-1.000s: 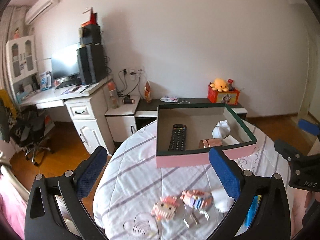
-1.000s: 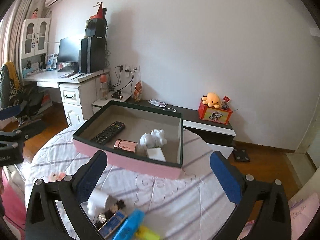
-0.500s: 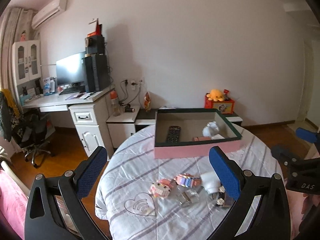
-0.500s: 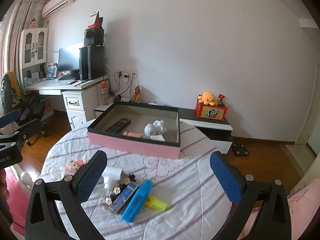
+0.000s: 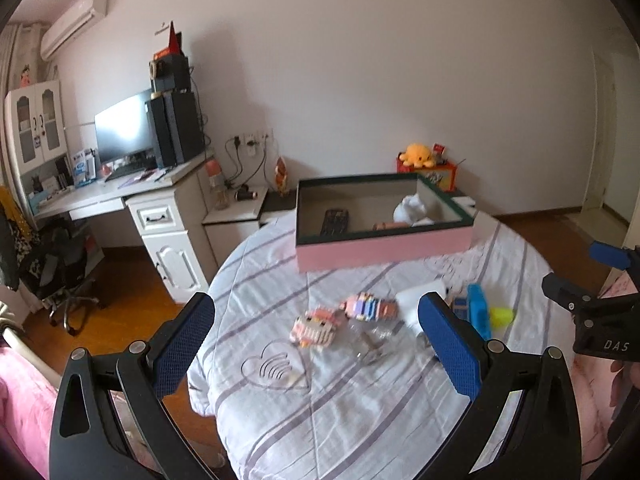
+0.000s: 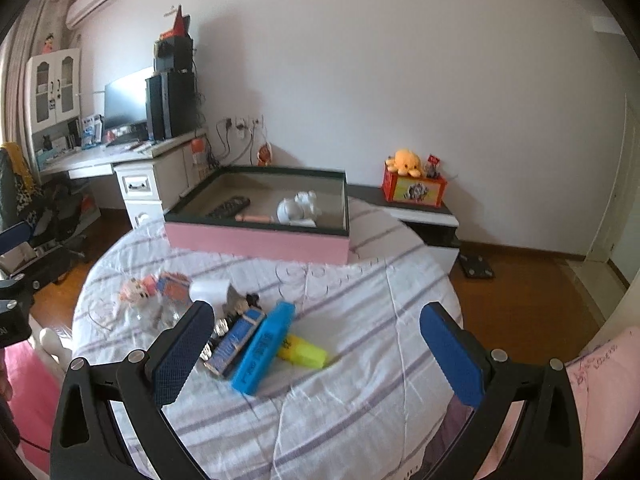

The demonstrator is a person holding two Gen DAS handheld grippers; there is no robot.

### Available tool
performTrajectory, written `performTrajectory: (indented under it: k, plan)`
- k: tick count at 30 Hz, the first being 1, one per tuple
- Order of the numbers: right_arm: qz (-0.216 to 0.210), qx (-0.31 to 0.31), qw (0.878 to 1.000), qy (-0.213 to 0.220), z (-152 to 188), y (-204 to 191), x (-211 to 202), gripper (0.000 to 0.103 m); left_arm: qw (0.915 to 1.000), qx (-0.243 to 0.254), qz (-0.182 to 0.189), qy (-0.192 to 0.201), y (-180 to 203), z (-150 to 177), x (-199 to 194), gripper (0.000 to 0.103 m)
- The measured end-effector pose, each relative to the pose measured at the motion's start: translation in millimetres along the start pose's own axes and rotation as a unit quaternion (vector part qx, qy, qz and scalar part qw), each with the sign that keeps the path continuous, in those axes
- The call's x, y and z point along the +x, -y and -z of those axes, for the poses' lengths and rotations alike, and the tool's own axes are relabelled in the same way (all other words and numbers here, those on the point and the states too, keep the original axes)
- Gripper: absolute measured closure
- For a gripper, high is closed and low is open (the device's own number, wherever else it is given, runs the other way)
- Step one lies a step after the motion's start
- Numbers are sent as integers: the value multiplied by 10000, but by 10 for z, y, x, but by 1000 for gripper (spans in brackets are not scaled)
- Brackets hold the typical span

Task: Organize rigid objects
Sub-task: 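Withdraw both tools from the box back toward the remaining items, then grasp the pink block figure with the left tool while the right tool grasps the blue marker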

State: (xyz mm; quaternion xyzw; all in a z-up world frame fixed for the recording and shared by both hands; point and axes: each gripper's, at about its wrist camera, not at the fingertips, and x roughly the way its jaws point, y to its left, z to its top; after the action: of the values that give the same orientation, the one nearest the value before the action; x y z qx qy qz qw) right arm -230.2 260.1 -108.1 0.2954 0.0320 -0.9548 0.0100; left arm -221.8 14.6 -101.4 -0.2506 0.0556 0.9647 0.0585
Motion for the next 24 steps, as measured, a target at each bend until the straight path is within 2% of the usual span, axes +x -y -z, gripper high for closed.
performTrajectory:
  k: [14,18,24]
  plan:
    - [-30,-121,9940,-1089,491,-121,736,0,9974,142,-17,-703,-66,342,388,0]
    - [-180,-74,9941,-1064,502,-139,858,0,9966,184,20,-803,-57,368,466,0]
    - [281,-121,9957,-872,467,54,844,0,9956,195,38,-921,-30,399,584,0]
